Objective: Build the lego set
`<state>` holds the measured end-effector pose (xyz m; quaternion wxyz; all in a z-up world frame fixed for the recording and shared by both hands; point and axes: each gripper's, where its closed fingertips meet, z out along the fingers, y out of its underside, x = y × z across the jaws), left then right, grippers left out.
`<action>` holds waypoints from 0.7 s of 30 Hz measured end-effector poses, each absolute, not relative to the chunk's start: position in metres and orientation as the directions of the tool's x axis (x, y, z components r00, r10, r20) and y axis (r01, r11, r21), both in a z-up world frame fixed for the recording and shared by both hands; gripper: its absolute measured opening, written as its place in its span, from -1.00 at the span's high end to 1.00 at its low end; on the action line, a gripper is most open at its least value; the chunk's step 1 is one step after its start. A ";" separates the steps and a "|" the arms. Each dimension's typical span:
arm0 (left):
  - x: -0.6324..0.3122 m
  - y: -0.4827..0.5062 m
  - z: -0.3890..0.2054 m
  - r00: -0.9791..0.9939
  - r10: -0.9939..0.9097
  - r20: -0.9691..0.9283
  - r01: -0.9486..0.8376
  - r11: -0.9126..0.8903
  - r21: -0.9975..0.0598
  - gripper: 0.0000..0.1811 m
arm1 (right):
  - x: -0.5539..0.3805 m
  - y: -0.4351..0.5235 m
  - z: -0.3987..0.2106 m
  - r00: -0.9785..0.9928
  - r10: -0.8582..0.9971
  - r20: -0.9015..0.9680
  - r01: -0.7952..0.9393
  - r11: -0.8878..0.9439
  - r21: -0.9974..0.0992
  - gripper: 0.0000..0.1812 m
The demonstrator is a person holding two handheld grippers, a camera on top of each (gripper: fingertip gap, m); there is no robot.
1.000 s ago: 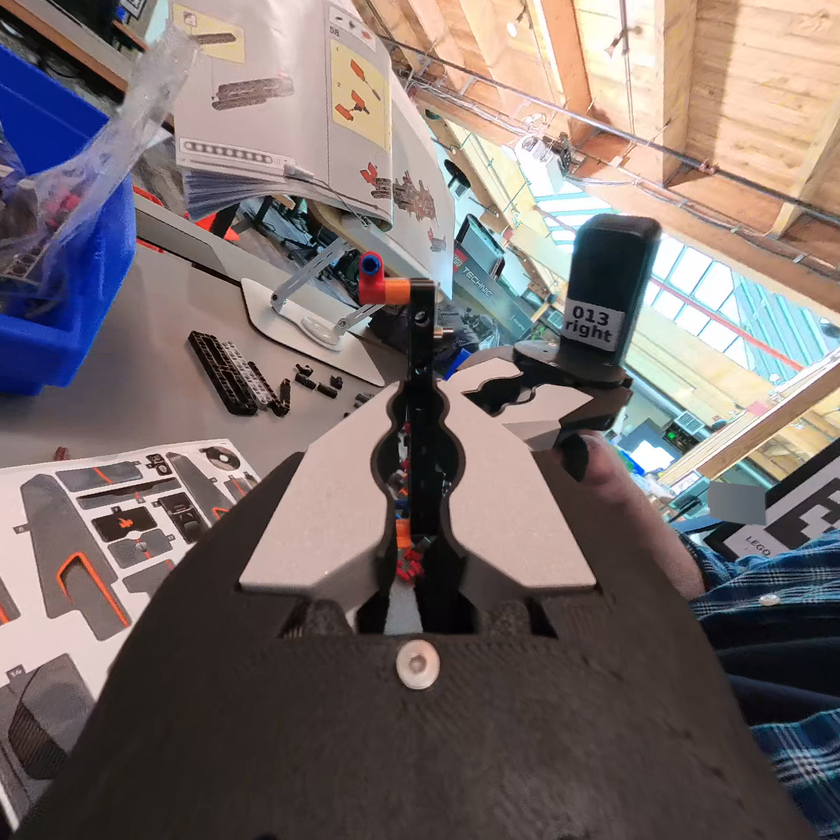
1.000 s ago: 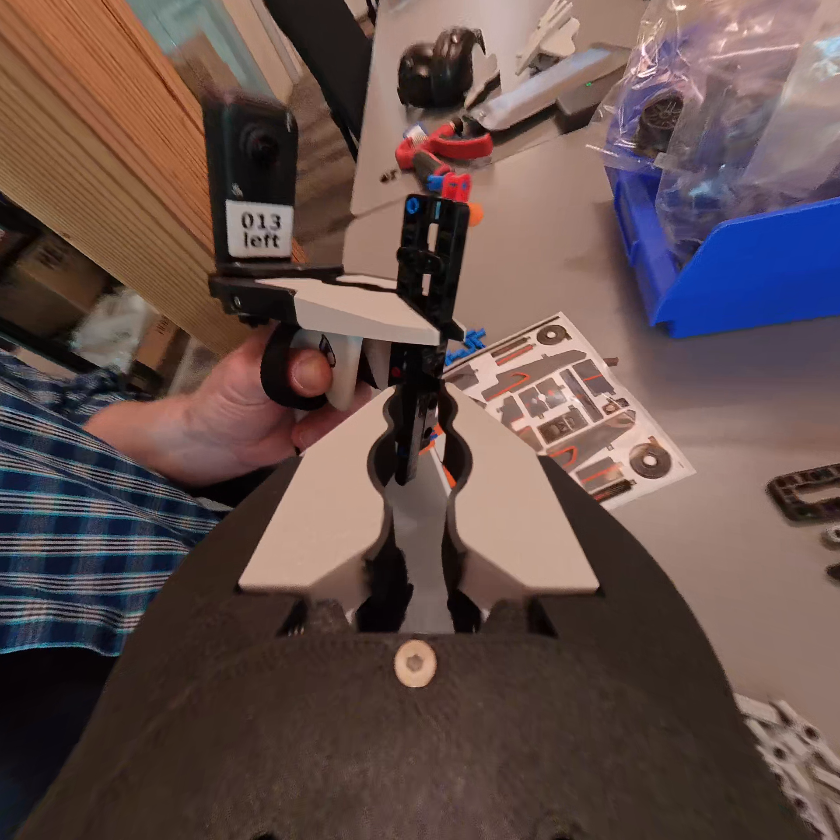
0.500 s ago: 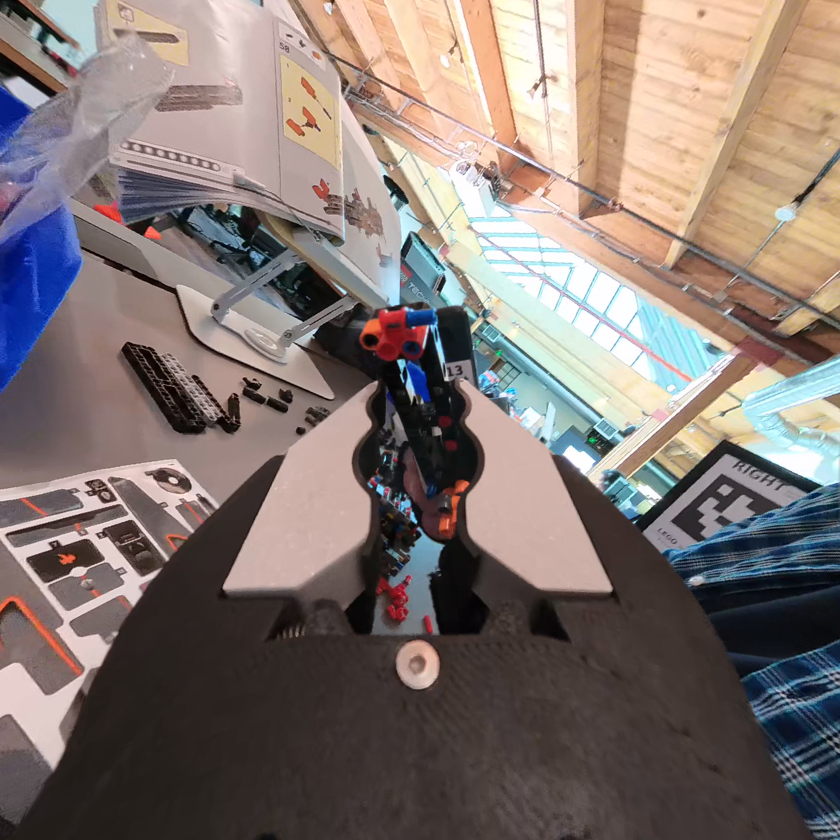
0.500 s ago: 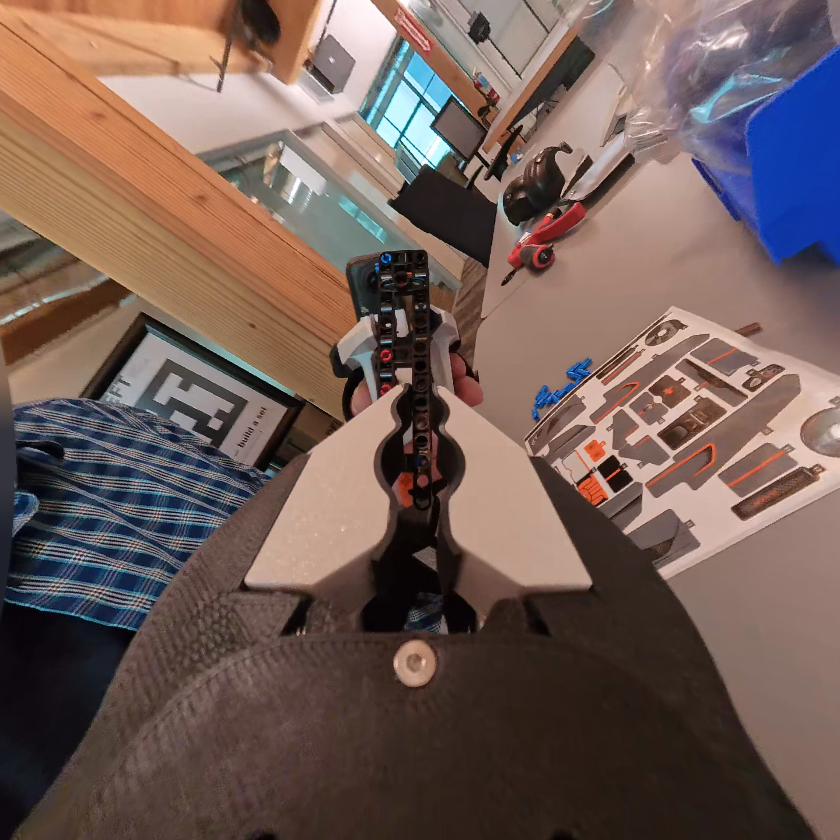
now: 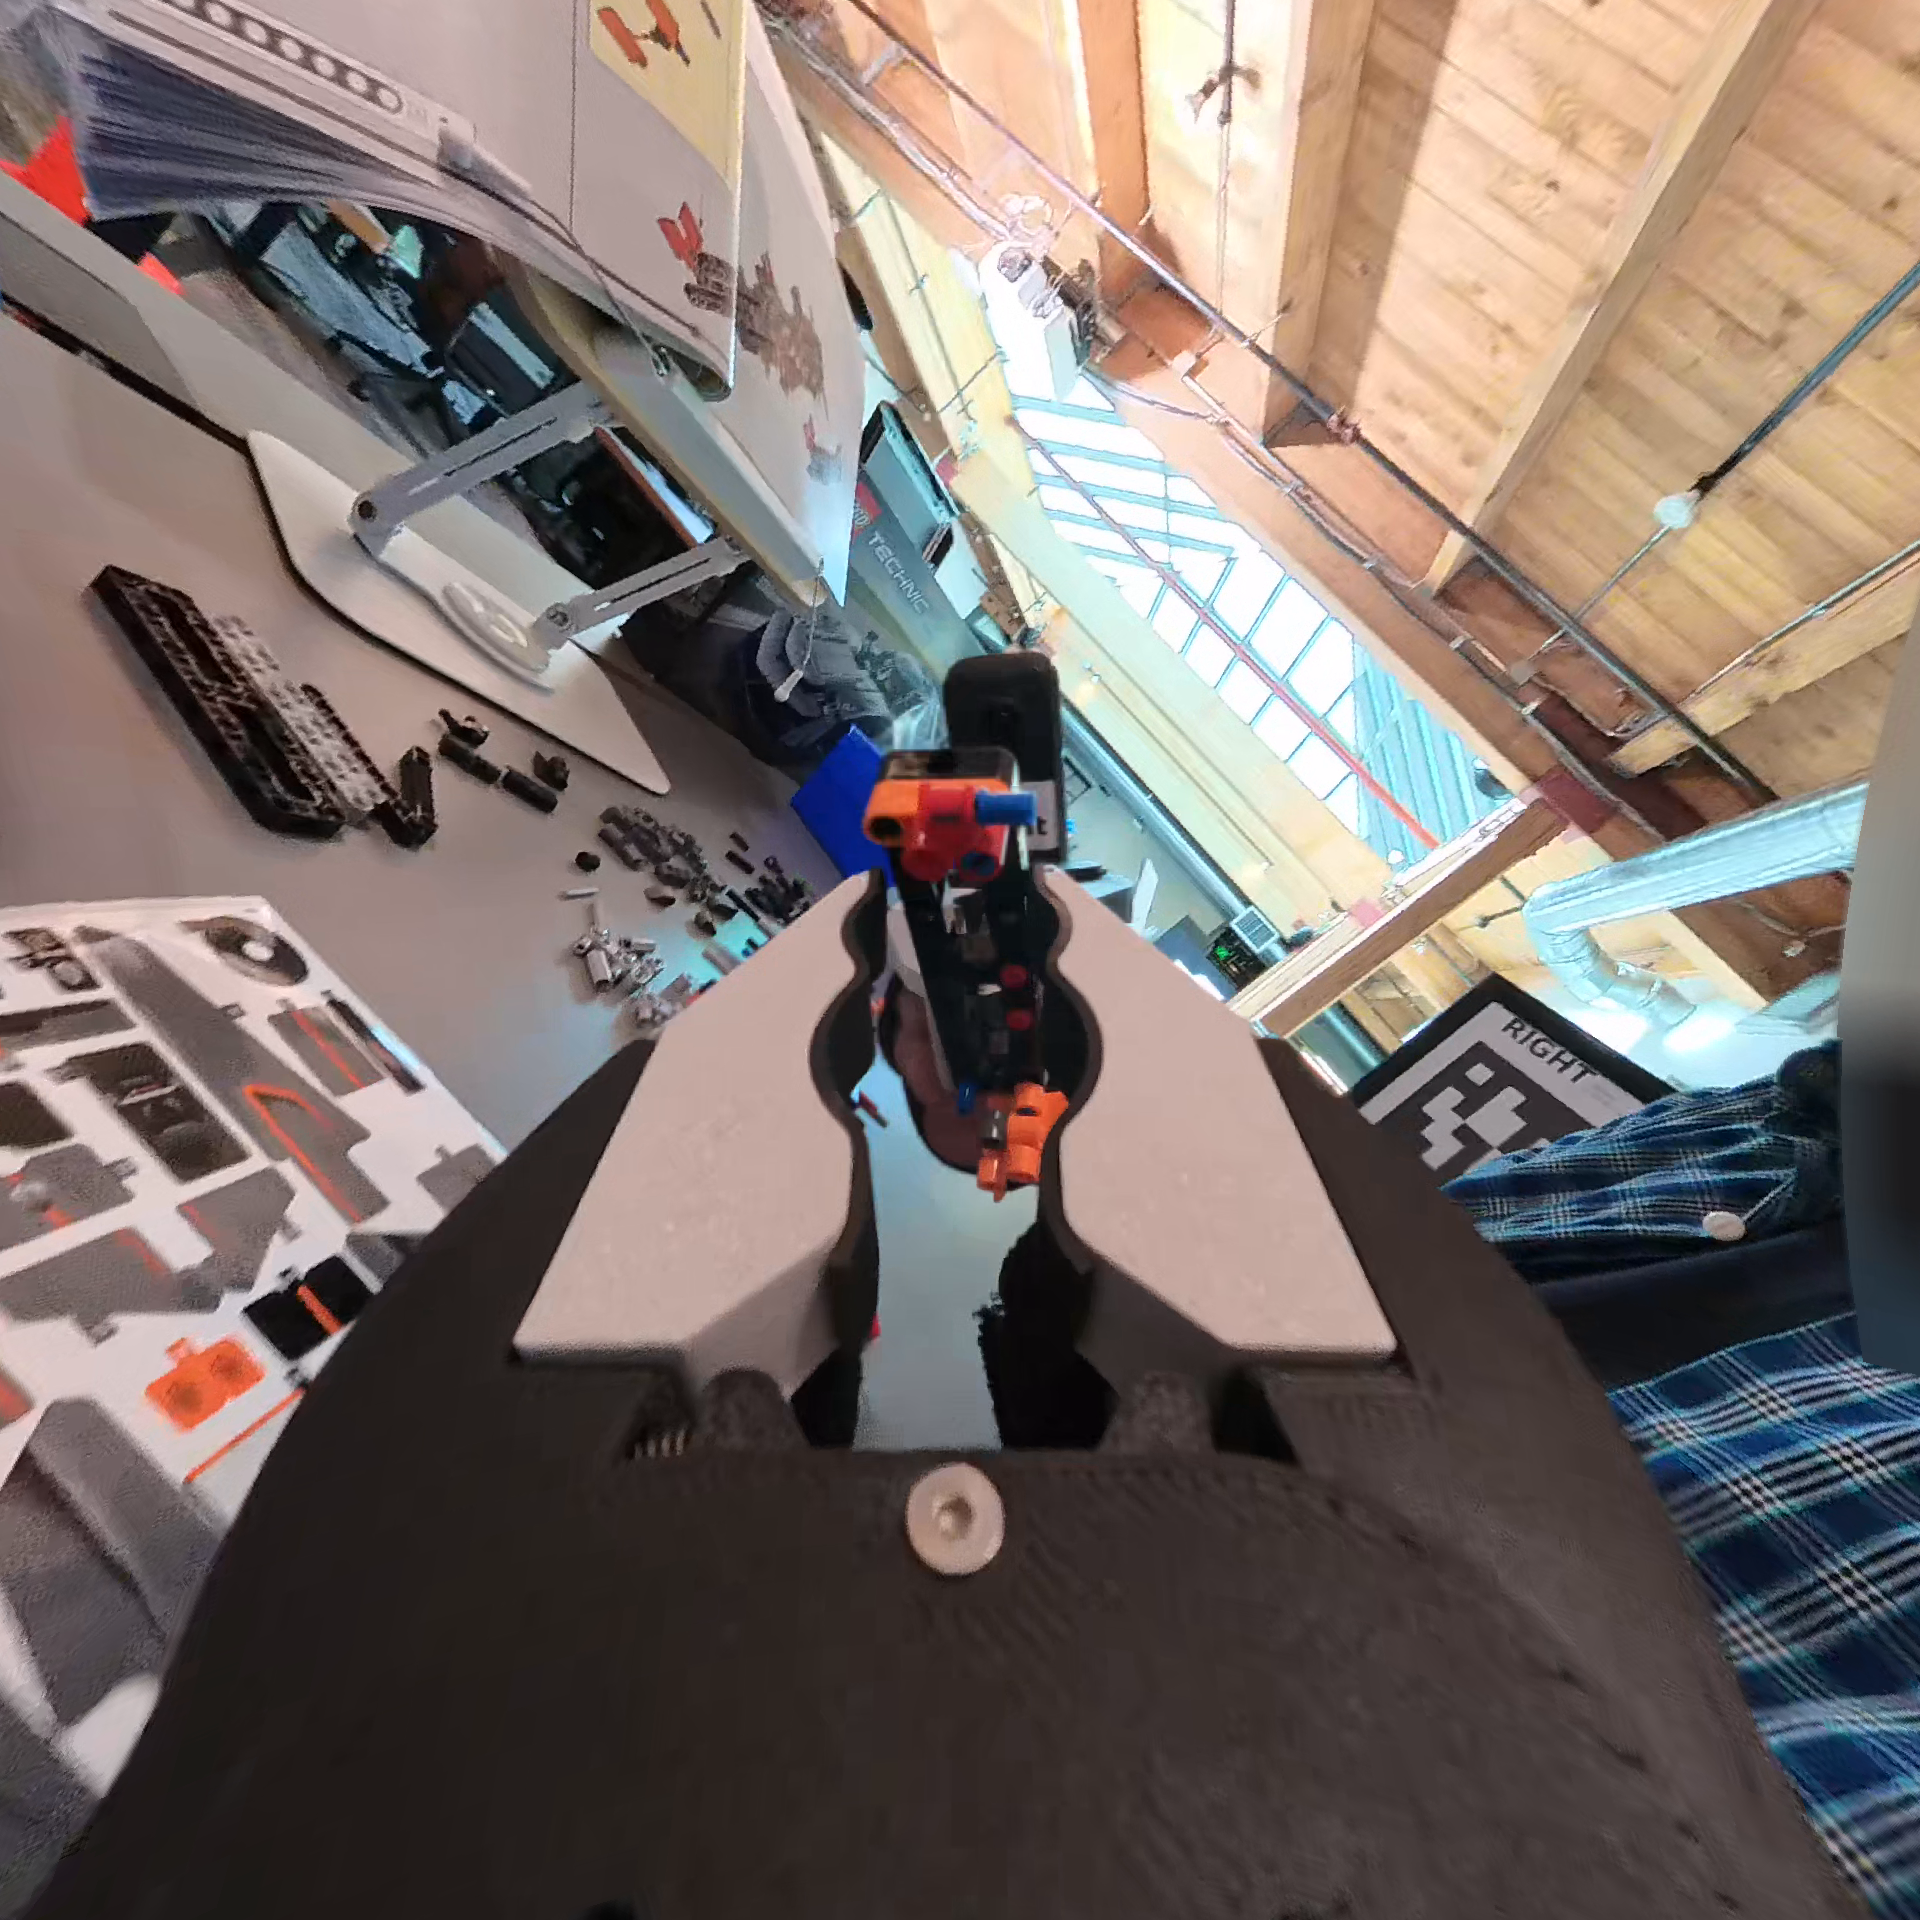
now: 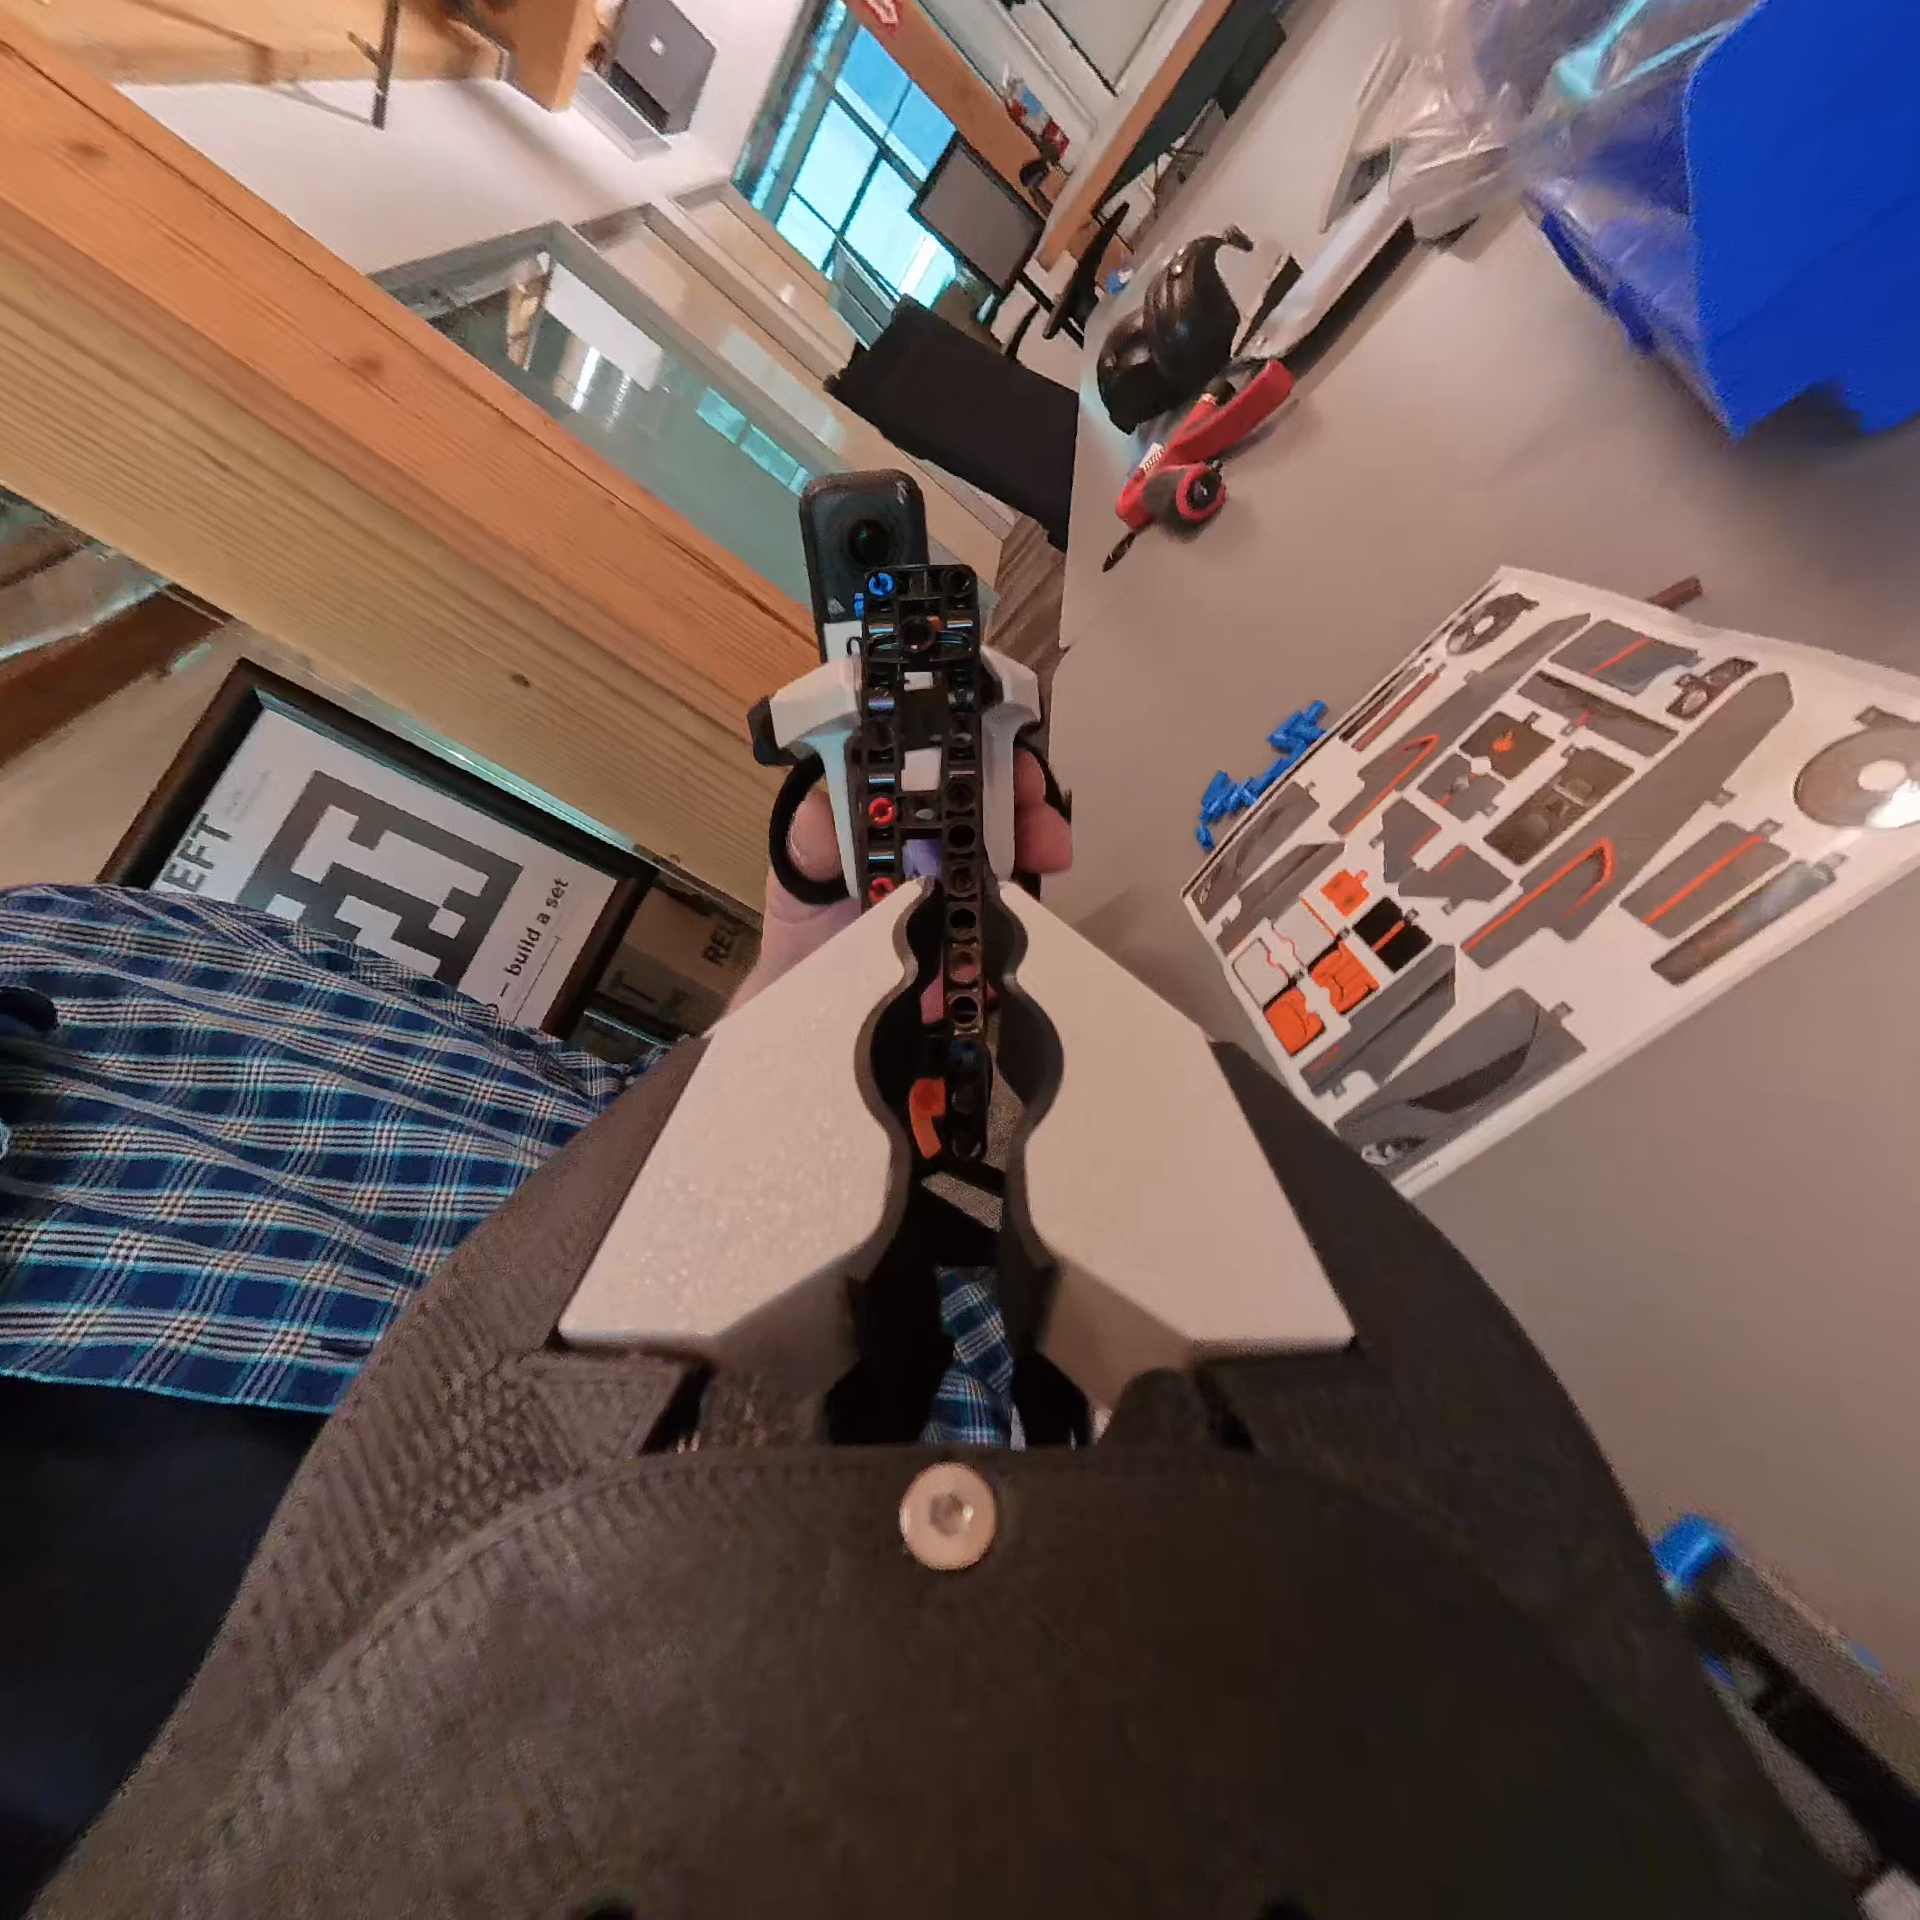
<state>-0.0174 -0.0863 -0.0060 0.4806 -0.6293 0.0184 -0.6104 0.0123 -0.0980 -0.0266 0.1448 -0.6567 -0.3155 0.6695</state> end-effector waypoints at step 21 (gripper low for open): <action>-0.016 -0.144 -0.100 0.473 -0.482 0.737 0.189 -0.762 -0.620 1.00 | 0.016 -0.172 -0.131 0.116 0.667 -0.736 0.577 -0.648 -0.497 0.96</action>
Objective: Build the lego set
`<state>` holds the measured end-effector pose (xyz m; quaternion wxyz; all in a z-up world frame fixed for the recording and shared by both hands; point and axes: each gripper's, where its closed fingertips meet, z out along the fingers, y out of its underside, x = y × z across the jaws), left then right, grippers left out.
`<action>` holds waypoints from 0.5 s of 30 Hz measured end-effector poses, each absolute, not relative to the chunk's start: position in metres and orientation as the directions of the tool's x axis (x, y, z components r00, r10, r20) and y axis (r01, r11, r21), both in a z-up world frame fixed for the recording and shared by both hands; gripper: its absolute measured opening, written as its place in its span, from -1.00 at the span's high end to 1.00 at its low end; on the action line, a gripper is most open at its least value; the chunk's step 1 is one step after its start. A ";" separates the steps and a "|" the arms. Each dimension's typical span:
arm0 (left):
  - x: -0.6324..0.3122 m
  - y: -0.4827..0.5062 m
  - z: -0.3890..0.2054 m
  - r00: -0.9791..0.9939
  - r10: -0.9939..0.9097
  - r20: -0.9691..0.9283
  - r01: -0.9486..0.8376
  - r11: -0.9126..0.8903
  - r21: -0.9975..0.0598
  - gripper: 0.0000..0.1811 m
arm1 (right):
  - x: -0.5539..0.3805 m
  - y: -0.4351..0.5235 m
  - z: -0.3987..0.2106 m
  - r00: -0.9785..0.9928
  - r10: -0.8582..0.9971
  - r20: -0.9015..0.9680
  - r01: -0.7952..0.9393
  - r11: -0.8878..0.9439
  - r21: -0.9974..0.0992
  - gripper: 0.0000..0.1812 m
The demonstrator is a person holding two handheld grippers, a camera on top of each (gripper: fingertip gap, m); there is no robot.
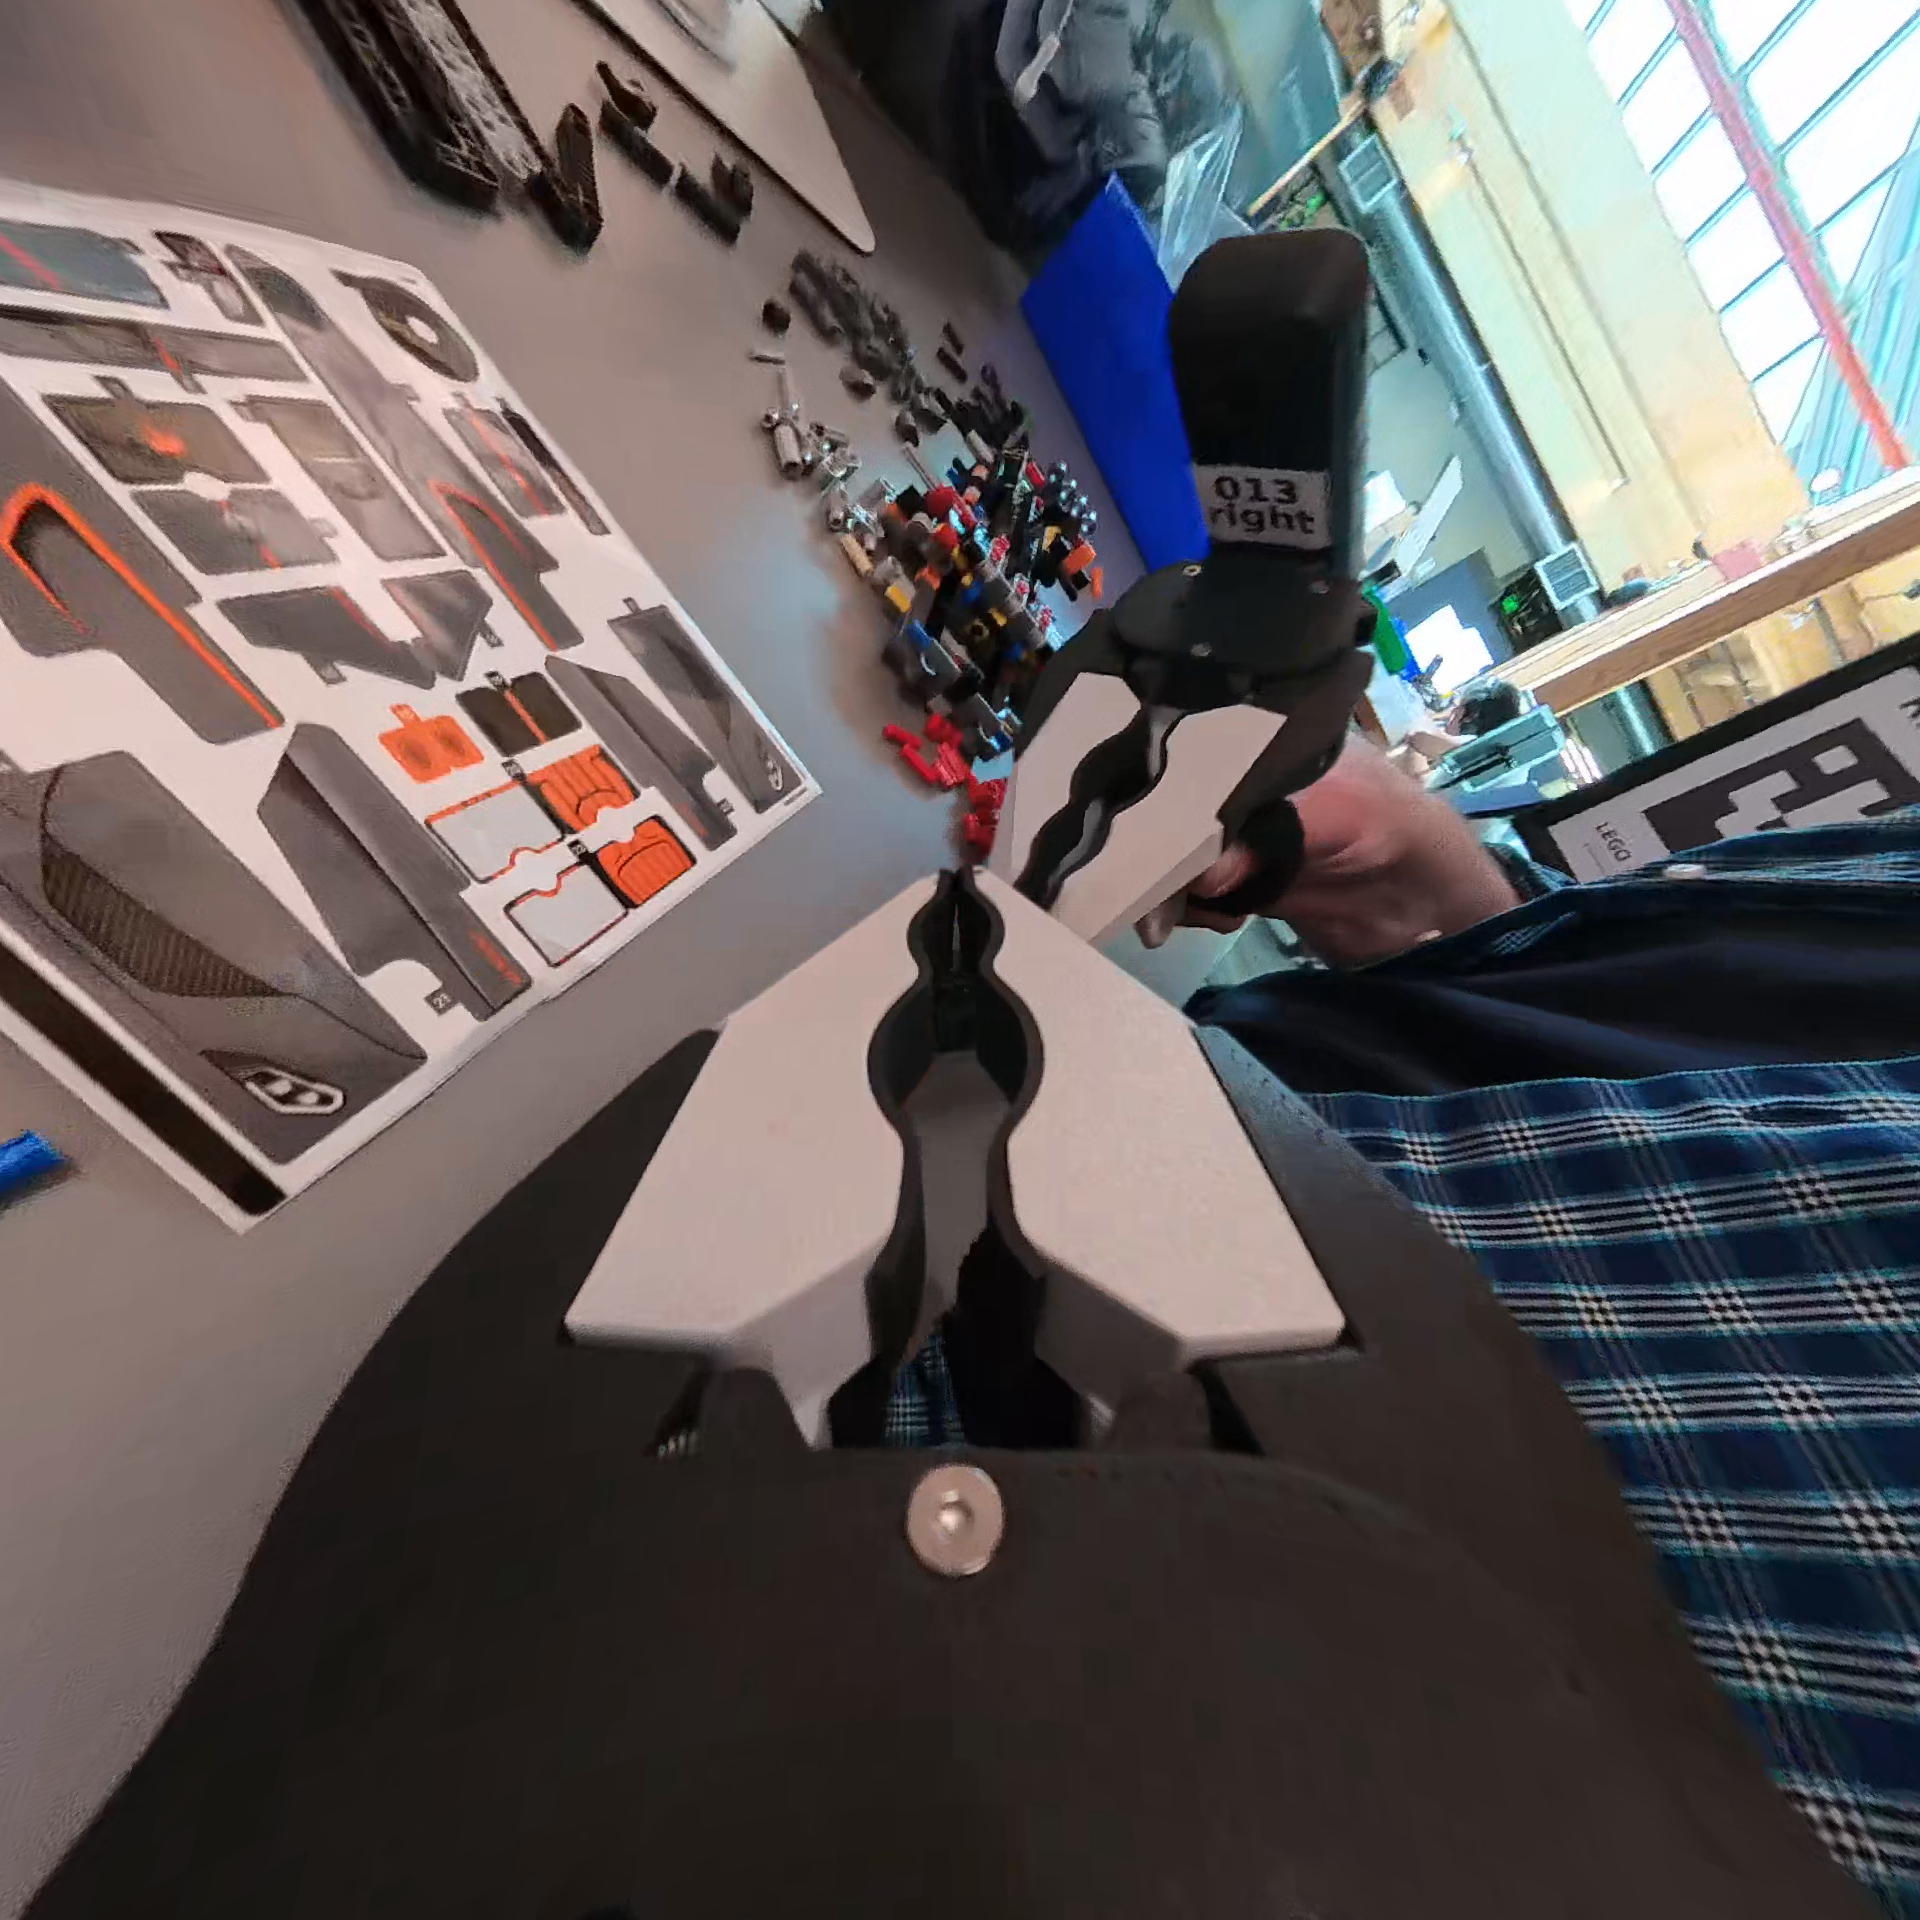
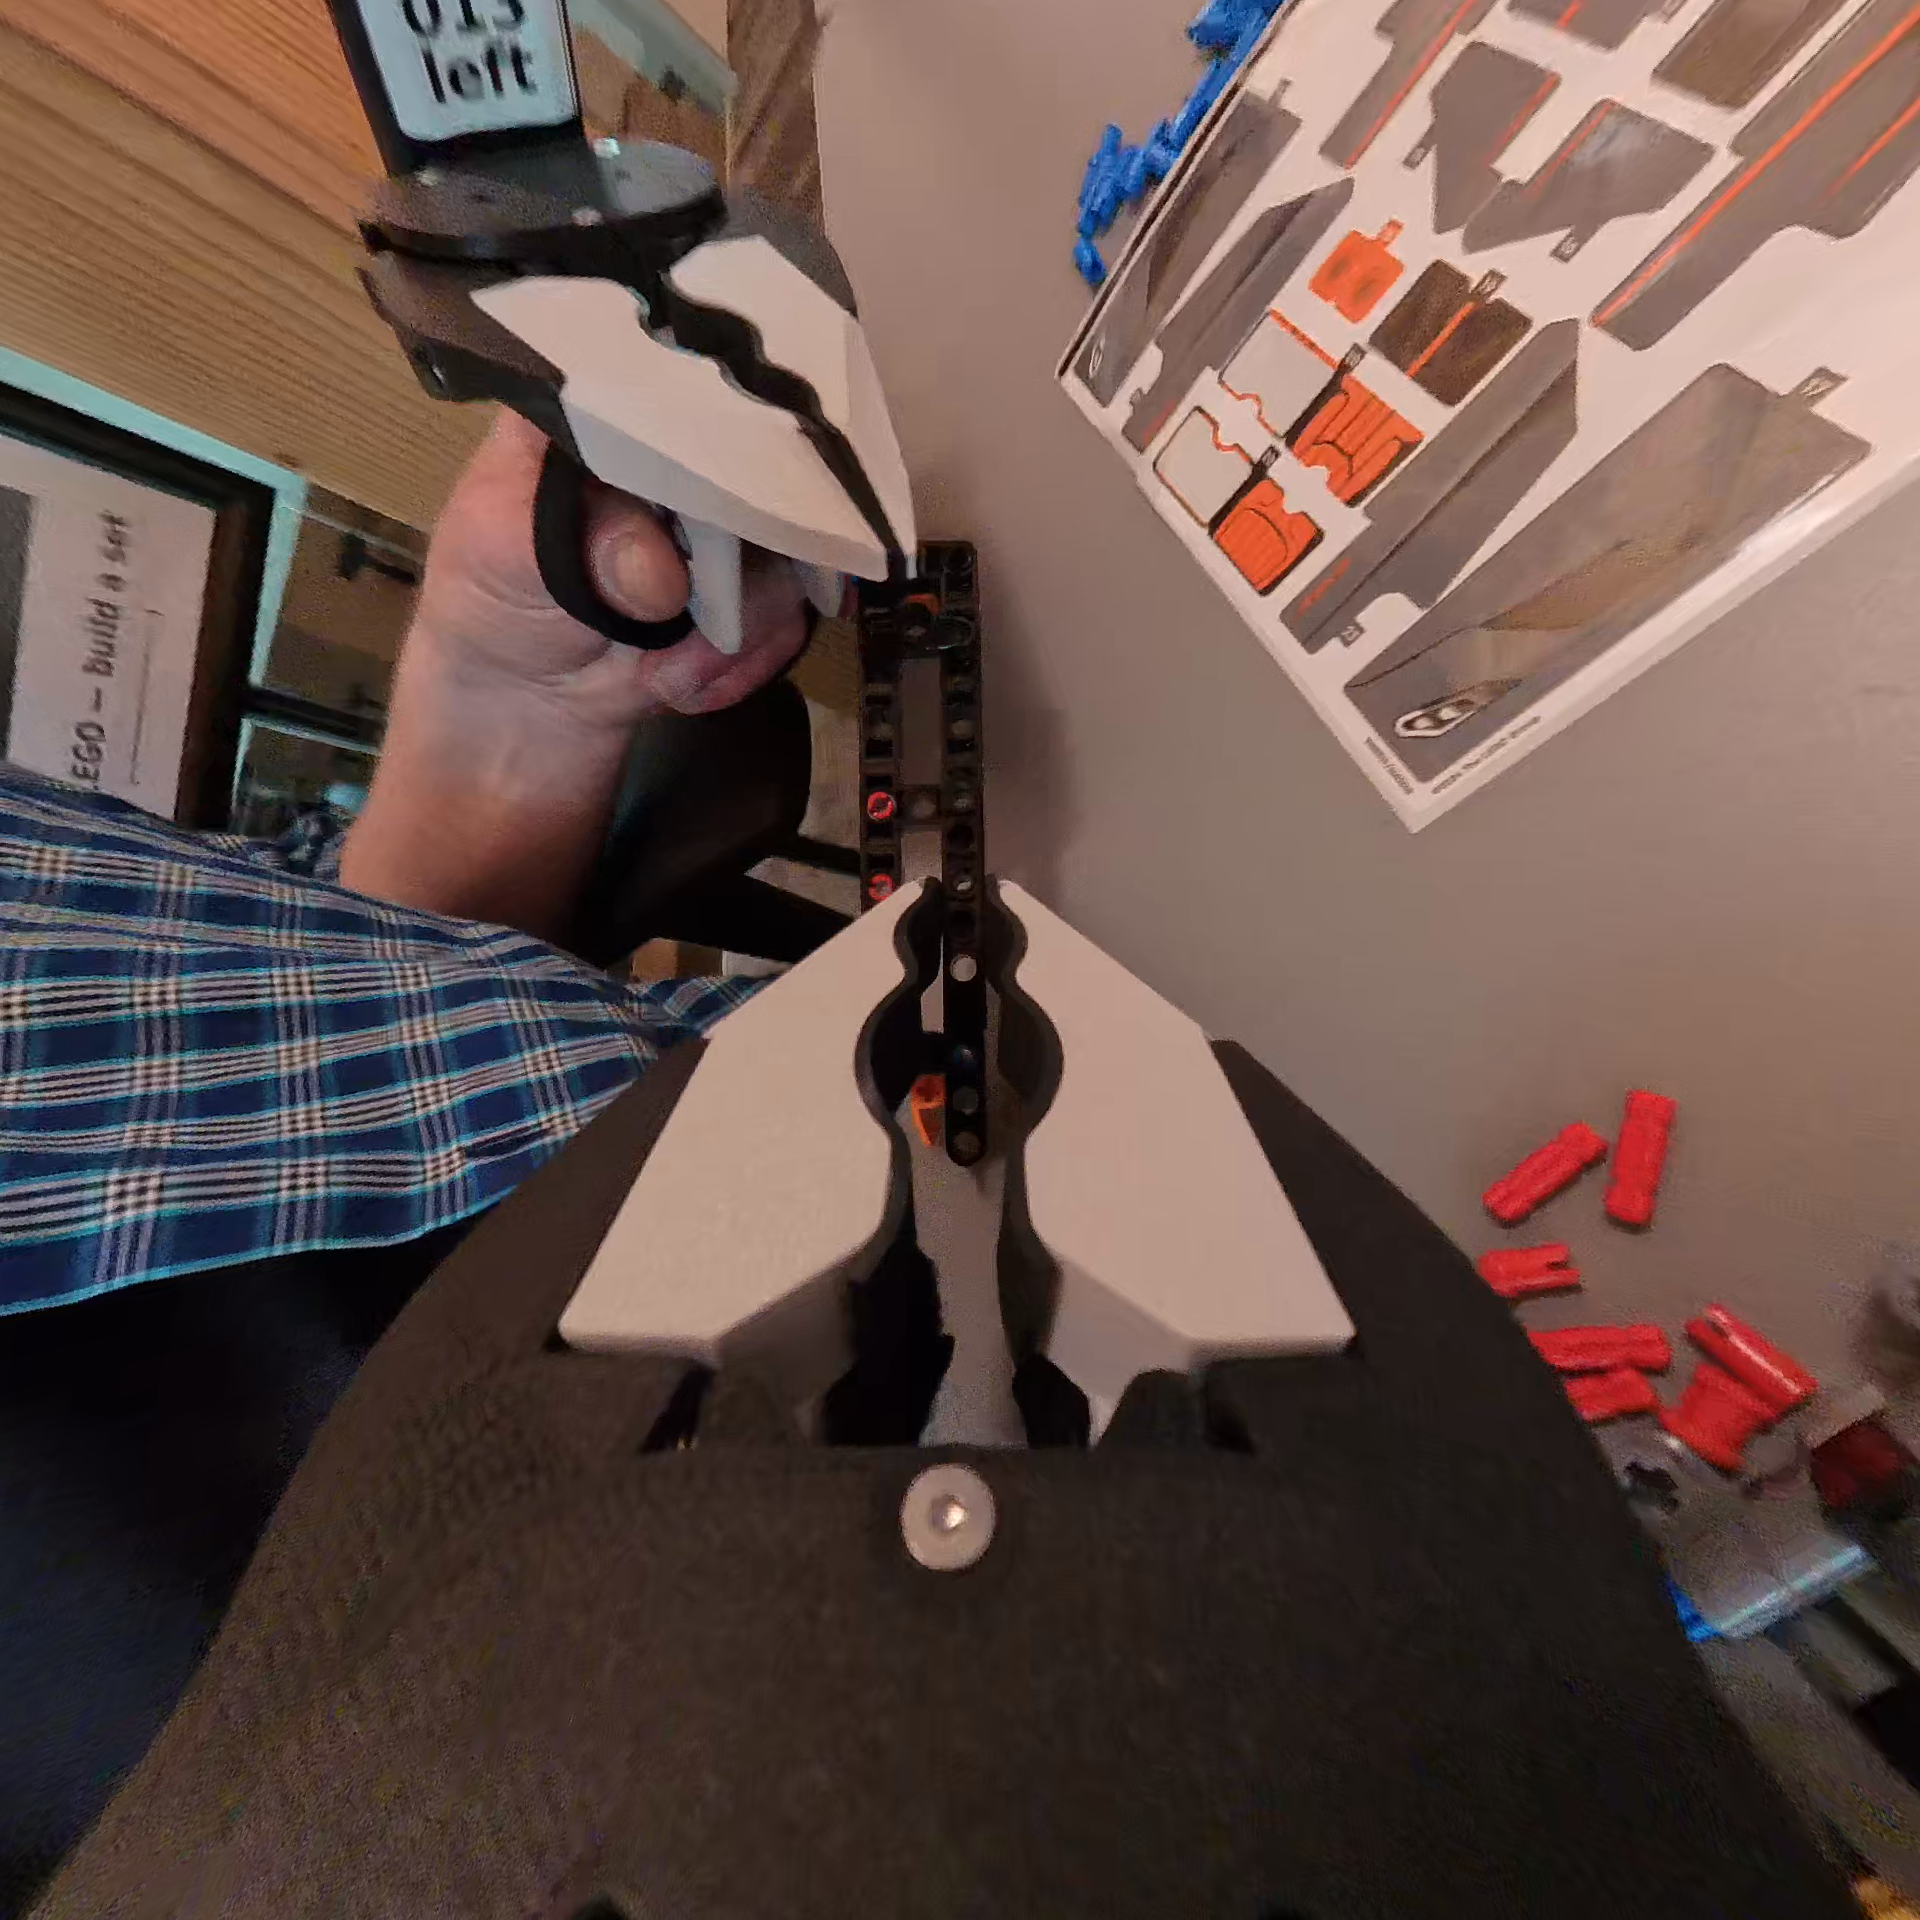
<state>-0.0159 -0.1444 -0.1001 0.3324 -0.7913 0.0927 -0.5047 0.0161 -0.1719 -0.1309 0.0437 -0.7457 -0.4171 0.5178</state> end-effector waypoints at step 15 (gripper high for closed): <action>-0.031 -0.151 -0.108 0.612 -0.753 0.240 -0.250 -0.472 -0.845 0.79 | 0.013 -0.165 -0.124 0.060 0.514 -0.856 0.534 -0.741 -0.407 0.96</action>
